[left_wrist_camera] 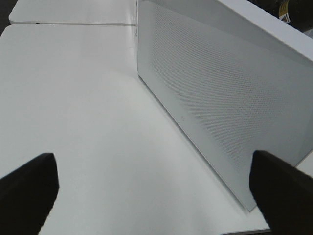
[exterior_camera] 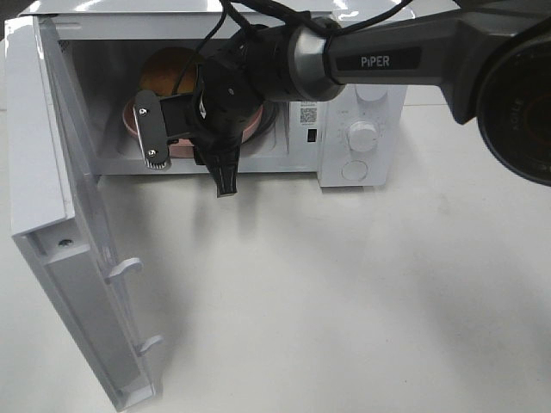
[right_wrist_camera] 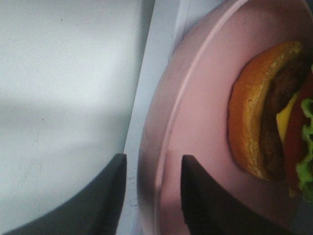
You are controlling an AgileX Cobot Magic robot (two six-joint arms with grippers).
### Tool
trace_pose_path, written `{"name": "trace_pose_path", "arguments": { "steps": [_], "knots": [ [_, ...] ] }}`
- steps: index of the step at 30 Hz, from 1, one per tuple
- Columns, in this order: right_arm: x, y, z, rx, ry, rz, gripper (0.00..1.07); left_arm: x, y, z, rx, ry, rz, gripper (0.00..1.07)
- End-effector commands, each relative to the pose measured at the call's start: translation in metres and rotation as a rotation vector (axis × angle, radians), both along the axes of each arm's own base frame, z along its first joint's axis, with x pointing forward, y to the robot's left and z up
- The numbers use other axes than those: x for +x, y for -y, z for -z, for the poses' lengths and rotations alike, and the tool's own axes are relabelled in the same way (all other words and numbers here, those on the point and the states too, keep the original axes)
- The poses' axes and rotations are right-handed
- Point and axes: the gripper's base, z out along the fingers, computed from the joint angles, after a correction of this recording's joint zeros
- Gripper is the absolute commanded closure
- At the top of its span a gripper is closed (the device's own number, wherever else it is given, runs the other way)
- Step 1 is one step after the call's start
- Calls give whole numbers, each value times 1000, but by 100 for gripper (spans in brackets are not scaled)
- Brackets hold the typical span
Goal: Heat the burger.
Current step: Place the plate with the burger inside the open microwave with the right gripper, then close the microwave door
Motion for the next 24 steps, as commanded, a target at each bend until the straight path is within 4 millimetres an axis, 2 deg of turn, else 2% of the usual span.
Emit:
{"name": "trace_pose_path", "arguments": {
  "steps": [1,6,8,11,12,15,19,23,24],
  "knots": [
    [2,2,-6,7,9,10,63,-3,0,0,-5,17,-1,8],
    [-5,6,-7,7,2,1,55,-3,0,0,-5,17,-1,8],
    [-13,10,-11,24,10,-13,43,-3,0,0,-5,17,-1,8],
    [-15,12,-12,28,9,-15,40,-3,0,0,-5,17,-1,8],
    [-19,15,-16,37,15,-19,32,-3,0,0,-5,17,-1,8],
    [-26,19,-20,47,19,-27,24,-3,0,0,-5,17,-1,8],
    [-34,26,-25,46,15,-30,24,-3,0,0,-5,17,-1,8],
    [-55,42,-33,62,20,-47,26,-3,0,0,-5,17,-1,8],
    [-55,42,-33,62,20,-47,26,-3,0,0,-5,17,-1,8]
  ]
}}
